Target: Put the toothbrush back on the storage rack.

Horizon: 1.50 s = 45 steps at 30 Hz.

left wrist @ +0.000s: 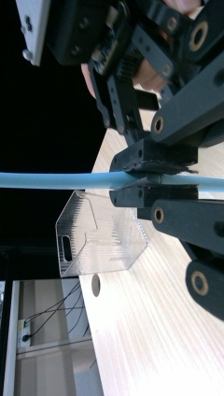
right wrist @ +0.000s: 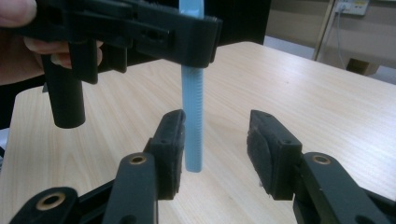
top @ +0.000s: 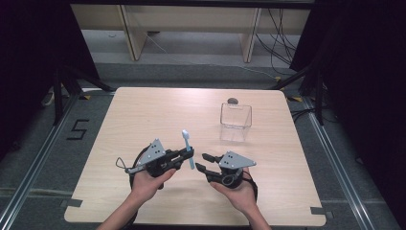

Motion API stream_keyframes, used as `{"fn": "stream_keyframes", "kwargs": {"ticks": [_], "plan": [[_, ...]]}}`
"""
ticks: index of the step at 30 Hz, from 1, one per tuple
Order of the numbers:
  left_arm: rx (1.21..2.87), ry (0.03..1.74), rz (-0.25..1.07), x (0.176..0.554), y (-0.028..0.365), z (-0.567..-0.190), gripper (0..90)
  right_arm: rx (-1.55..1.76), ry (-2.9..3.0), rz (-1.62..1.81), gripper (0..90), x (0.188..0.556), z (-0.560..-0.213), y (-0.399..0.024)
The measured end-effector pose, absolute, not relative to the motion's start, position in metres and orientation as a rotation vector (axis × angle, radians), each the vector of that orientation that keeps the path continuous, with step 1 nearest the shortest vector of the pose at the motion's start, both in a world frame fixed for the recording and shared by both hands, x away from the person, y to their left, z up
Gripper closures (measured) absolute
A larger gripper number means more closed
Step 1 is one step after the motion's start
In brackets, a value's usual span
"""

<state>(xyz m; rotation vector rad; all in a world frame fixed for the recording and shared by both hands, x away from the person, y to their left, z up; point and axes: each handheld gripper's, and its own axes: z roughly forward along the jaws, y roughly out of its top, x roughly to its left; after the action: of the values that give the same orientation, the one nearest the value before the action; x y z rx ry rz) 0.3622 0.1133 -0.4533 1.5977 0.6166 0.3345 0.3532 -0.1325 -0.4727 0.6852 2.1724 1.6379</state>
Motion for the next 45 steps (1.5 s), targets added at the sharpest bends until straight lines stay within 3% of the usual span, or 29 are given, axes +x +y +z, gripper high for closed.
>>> {"fn": "stream_keyframes", "kwargs": {"ticks": [6,13,35,45], "plan": [[1.608,0.603,0.366,0.363,0.113,-0.453,82.6,0.715,2.157,1.639,59.0,0.353,-0.464,-0.138],[1.623,0.597,0.395,0.363,0.110,-0.454,82.7,0.734,2.110,1.674,67.6,0.351,-0.452,-0.136],[1.672,0.565,0.460,0.362,0.090,-0.454,82.8,0.714,2.010,1.723,68.0,0.354,-0.420,-0.119],[1.687,0.569,0.468,0.361,0.084,-0.455,82.9,0.747,2.007,1.723,74.9,0.355,-0.418,-0.114]]}}
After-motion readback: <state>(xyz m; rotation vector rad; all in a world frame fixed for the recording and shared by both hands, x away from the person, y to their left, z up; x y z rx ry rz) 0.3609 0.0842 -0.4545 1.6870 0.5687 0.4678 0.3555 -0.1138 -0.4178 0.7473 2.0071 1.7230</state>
